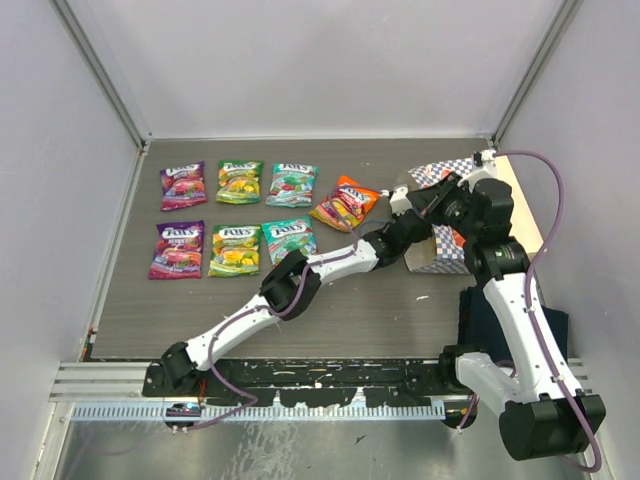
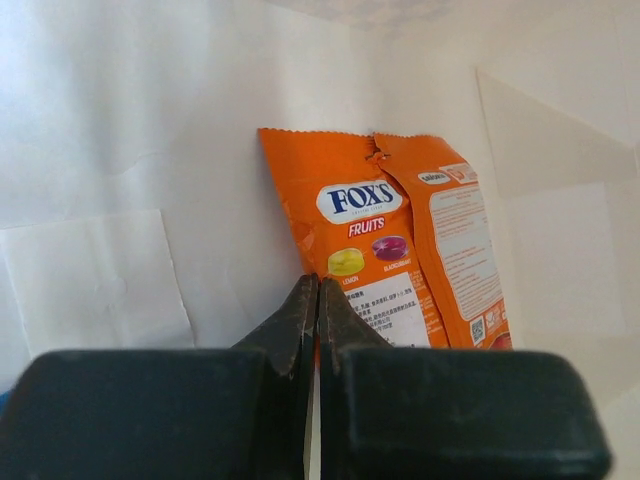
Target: Take the snacks out of the paper bag
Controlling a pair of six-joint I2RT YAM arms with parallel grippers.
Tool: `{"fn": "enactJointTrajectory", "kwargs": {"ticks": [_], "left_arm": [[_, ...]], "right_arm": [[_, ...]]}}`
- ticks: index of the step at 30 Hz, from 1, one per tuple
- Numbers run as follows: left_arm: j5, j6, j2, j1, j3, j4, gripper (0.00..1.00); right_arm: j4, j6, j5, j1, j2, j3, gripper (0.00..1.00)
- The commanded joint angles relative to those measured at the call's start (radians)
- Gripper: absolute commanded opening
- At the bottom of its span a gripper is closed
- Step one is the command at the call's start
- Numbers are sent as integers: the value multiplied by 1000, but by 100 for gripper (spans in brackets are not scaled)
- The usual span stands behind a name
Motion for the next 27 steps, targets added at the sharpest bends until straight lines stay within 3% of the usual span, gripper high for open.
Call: {"fn": "enactJointTrajectory", "kwargs": {"ticks": [1, 7, 13, 17, 22, 27], "left_arm": [[-17, 47, -132, 16, -160, 102, 0], [-94, 150, -387, 44, -560, 311, 0], [-153, 230, -601, 64, -840, 460, 0], [-171, 233, -679, 75, -961, 483, 0], [-135, 220, -698, 83, -984, 407, 1], [-47, 134, -657, 108, -985, 350, 51]], "right_arm": [[23, -36, 53, 6, -31, 38, 1], [10, -77, 103, -24, -14, 55, 1], [46, -64, 73, -101, 20, 31, 1], [72, -43, 64, -121, 39, 15, 1], [107, -19, 47, -121, 62, -7, 1], [113, -21, 45, -121, 70, -11, 1]]}}
